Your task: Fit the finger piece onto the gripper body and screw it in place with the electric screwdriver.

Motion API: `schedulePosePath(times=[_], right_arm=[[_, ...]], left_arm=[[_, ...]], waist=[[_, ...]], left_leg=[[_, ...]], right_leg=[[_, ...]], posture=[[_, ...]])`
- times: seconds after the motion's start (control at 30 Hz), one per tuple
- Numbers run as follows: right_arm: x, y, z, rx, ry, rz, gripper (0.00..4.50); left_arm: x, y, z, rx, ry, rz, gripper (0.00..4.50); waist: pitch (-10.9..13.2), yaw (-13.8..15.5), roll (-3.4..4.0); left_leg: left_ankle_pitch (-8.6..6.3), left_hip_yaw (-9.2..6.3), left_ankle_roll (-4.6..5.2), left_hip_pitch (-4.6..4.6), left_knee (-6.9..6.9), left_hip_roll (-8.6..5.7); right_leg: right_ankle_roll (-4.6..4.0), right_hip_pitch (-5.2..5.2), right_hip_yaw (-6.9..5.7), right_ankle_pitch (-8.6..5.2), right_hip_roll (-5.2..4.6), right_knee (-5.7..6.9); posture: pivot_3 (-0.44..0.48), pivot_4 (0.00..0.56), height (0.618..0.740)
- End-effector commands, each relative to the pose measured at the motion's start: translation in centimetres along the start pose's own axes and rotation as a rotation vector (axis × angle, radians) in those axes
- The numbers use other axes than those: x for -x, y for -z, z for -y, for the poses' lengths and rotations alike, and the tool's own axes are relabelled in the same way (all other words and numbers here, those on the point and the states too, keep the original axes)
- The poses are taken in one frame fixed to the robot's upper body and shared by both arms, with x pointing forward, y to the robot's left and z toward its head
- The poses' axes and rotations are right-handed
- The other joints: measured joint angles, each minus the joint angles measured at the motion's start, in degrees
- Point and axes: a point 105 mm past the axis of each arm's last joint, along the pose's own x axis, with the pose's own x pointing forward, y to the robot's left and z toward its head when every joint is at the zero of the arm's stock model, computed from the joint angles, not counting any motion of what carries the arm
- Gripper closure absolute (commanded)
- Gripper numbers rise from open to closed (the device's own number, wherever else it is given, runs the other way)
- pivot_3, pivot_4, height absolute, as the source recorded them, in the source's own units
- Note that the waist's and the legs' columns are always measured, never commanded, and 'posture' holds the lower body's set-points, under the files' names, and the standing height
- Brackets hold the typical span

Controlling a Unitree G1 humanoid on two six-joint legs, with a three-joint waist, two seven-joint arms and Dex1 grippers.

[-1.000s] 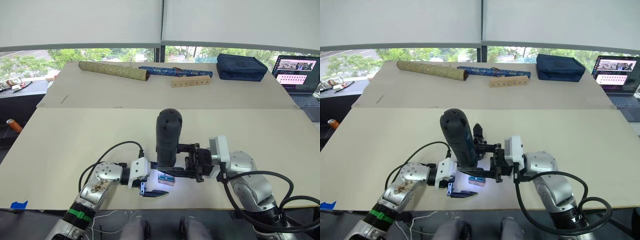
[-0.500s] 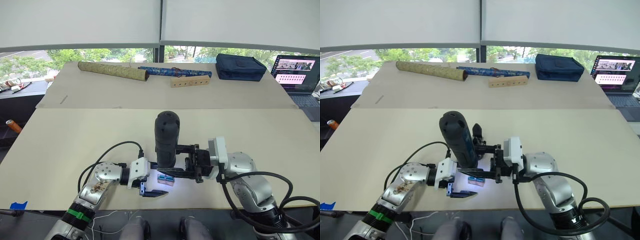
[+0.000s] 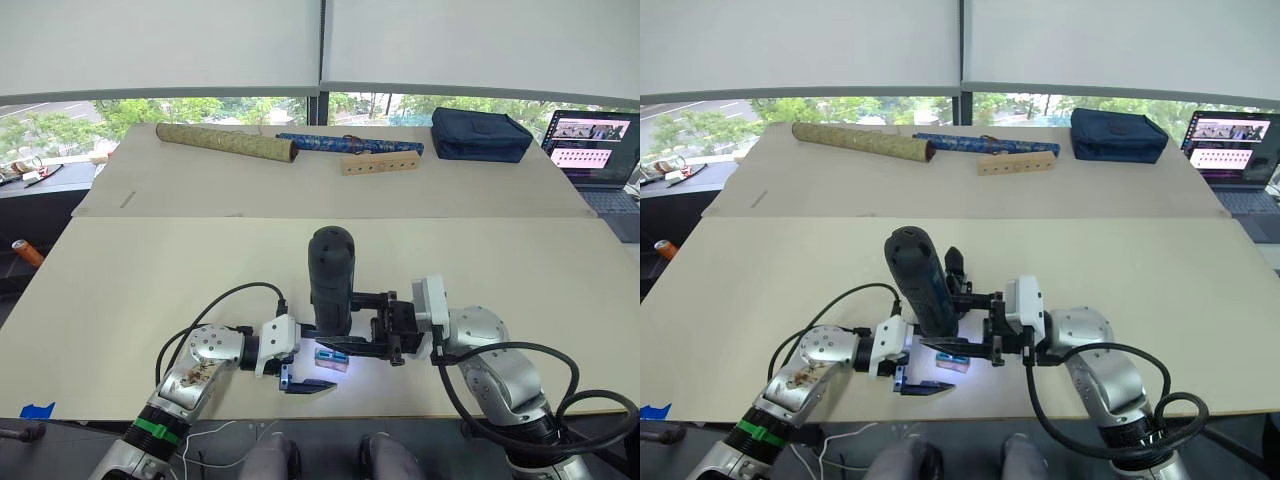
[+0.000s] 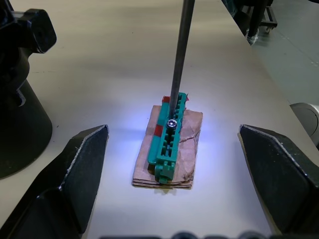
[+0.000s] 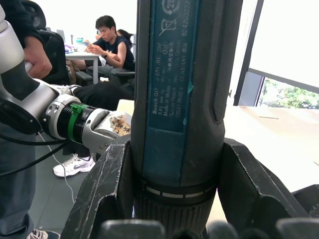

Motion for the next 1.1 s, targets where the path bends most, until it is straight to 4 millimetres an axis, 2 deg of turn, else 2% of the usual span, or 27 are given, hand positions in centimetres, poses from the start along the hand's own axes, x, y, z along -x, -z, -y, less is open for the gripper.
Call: schedulePosePath(times=[0.03,1.1], right_arm=[[-0.49,-2.07,-0.22,0.071,-0.023,0.071,2.57],[-0.25,-2.61,-0.72,0.067,-0.076,0.039,2.57]], left_arm=[[-0.32,2.29,1.43,0.082,0.039,-0.063,0.05],[-0.45,2.50,1.41,0.089,0.033,-0.062,0.05]], waist=[[0.00,-0.01,0.00],[0.00,0.00,0.00]], left_leg=[[0.00,0.00,0.00,0.00,0.00,0.00],[-0.03,-0.01,0.05,0.00,0.00,0.00]], right_leg=[[0.00,0.00,0.00,0.00,0.00,0.00],[0.00,0.00,0.00,0.00,-0.01,-0.01]], posture=[[0.000,0.150,0.740],[0.000,0.150,0.740]])
